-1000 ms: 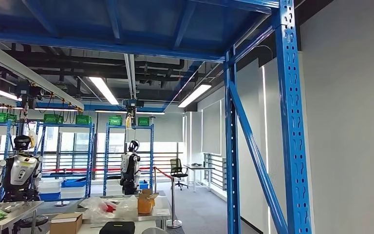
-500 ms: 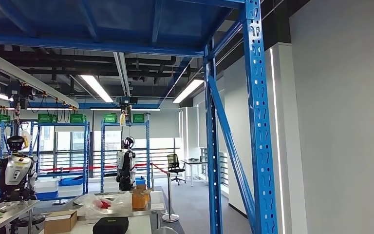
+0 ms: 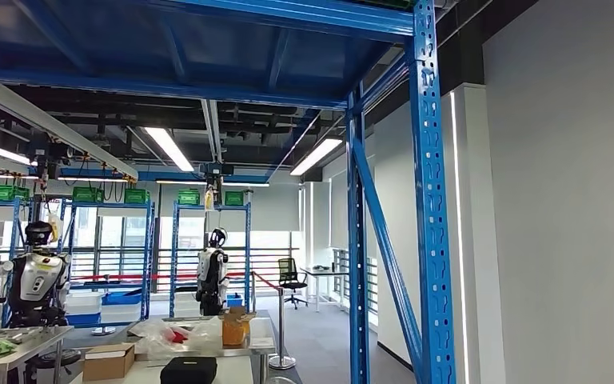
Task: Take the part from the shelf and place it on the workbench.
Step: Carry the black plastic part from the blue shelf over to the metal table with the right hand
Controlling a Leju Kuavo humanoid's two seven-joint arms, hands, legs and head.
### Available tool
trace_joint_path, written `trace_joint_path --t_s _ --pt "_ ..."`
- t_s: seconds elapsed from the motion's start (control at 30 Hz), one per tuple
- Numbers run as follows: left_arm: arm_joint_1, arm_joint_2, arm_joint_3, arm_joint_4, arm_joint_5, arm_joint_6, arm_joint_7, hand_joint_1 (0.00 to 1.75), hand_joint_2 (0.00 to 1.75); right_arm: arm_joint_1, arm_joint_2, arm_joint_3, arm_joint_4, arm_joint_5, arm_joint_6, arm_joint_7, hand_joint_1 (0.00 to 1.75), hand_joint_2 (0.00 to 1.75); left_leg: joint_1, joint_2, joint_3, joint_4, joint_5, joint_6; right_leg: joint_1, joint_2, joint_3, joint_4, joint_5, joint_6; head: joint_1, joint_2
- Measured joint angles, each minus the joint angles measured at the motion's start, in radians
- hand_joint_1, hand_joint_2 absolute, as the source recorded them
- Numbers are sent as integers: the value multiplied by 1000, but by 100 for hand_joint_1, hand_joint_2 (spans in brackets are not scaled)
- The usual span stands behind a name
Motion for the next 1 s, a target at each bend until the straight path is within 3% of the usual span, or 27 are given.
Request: trace_joint_path --t_s 0.07,0.1,0.13,0.17,0.23,0.3,0.4,0.43,0.5,0.57,0.6,0.63,0.67,0.73,0.8,0.9,0.93,1.0 --pt "2 -2 0 0 2 0 0 0 175 1 -2 0 0 0 -1 0 175 175 1 2 -20 5 11 -1 -4 0 -35 115 -64 10 -2 0" --pt "4 -3 0 0 3 0 -1 0 175 2 -3 0 0 0 -1 0 175 175 1 3 -30 9 15 -3 -6 -1 -36 143 -69 15 -4 0" --pt "5 -4 0 0 4 0 -1 0 175 3 -4 1 0 -1 -1 0 175 175 3 3 -41 15 19 -6 -8 -1 -21 137 -55 19 -5 0" --pt "5 -4 0 0 5 0 -1 0 175 4 -5 1 0 -1 -2 0 175 175 5 3 -51 22 21 -8 -11 -2 10 95 -29 23 -5 0" --pt "4 -5 0 0 7 3 -2 0 175 3 -6 1 0 -3 -4 0 175 175 7 3 -72 44 23 -17 -14 -2 89 -30 7 26 -7 0" --pt "4 -4 0 0 10 6 -4 0 175 2 -6 1 0 -5 -6 -1 175 175 5 2 -88 62 25 -30 -12 1 121 -93 10 13 -7 0" --pt "6 -4 0 0 13 9 -4 0 175 3 -6 2 -1 -8 -8 -1 175 175 7 0 -99 71 30 -45 -10 2 106 -93 18 -17 -3 0" --pt "6 -3 -1 0 14 10 -4 0 175 2 -6 2 -1 -9 -8 -1 175 175 9 0 -106 85 13 -51 -11 1 101 -94 24 -26 -2 0" --pt "7 -3 -1 0 14 10 -4 0 175 2 -6 2 -1 -10 -8 -2 175 175 12 0 -134 167 -60 -62 -10 -1 87 -94 36 -39 2 0" --pt "8 -3 -1 0 14 10 -4 0 175 3 -6 2 -1 -10 -8 -3 175 175 15 0 -167 288 -133 -67 -7 -2 72 -94 48 -44 4 0" --pt "8 -3 -1 0 15 10 -4 0 175 3 -6 2 -1 -11 -9 -3 175 175 16 0 -169 323 -145 -66 -5 -2 64 -93 53 -45 5 0" --pt "8 -3 -1 0 15 11 -4 0 175 3 -6 2 -1 -12 -9 -3 175 175 15 0 -154 322 -138 -63 -2 -1 57 -92 58 -45 5 0" --pt "8 -3 -1 0 16 11 -4 0 175 3 -6 2 -1 -12 -10 -3 175 175 14 -1 -122 284 -116 -57 1 -1 51 -91 63 -45 6 0" --pt "7 -2 -2 0 17 12 -4 0 175 3 -6 2 -1 -12 -10 -3 175 175 7 -2 -31 148 -70 -33 5 0 42 -91 73 -42 5 0" --pt "5 0 -2 0 20 14 -4 0 175 3 -6 2 -1 -13 -10 -3 175 175 -2 -4 20 54 -53 -16 3 -1 36 -92 84 -33 3 0" --pt "4 2 -2 0 25 14 -4 0 175 3 -6 2 -1 -17 -11 -3 175 175 -9 -2 20 22 -36 -9 -3 -2 30 -98 98 -12 4 0" --pt "4 2 -2 0 25 15 -4 0 175 3 -6 2 -1 -18 -11 -3 175 175 -7 -1 18 12 -26 -7 -4 -2 27 -93 89 -7 4 0" --pt "2 0 -2 0 26 15 -4 0 175 3 -7 2 -1 -20 -13 -4 175 175 -1 2 7 -1 -5 -2 -4 -1 5 -32 26 2 1 0"
